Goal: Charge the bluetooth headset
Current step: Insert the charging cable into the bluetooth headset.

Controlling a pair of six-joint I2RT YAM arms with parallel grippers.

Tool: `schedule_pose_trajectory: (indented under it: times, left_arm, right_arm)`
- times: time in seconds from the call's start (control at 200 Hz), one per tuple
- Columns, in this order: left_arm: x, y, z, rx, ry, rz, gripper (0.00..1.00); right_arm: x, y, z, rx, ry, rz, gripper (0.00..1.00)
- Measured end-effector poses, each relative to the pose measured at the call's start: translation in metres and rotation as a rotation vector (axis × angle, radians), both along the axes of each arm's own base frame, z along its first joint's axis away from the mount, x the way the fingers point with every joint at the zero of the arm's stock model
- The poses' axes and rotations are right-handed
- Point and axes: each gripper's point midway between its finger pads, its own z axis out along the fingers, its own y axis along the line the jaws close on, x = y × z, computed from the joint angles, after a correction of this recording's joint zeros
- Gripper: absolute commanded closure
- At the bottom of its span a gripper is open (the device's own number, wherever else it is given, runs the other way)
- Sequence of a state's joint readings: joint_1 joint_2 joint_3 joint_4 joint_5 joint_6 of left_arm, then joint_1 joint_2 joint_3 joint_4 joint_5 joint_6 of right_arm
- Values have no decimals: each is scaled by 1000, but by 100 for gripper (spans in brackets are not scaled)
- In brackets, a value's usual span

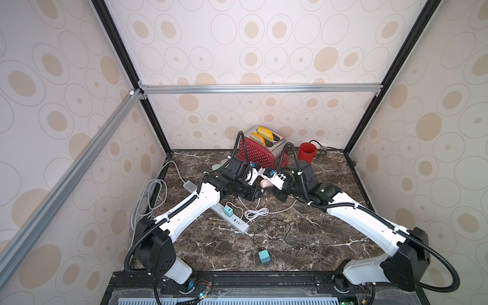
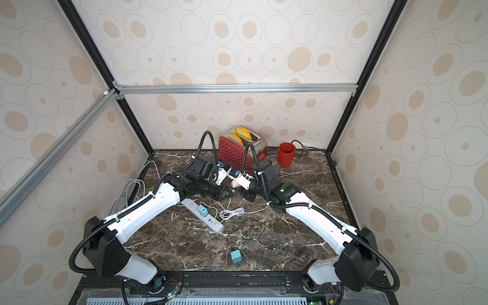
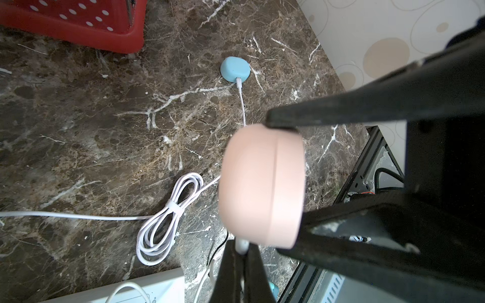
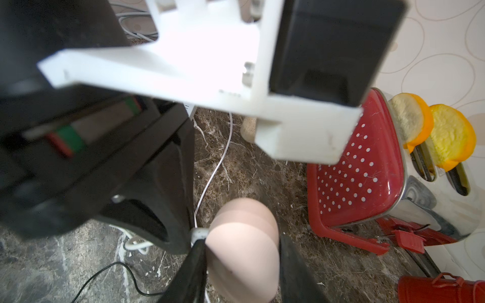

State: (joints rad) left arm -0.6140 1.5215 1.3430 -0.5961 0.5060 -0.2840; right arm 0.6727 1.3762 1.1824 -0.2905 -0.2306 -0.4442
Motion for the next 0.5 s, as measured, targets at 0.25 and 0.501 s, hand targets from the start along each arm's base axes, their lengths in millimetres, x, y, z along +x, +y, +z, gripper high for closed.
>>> schedule_pose_trajectory:
  times: [0.25, 0.501]
  left_arm:
    - [29, -3, 5, 13, -117, 46, 49]
    - [78, 11, 45, -27, -326, 158, 35]
  right_arm:
    - [16, -11, -5, 4, 29, -123, 94]
    - [34, -31, -42, 37, 245, -233, 92]
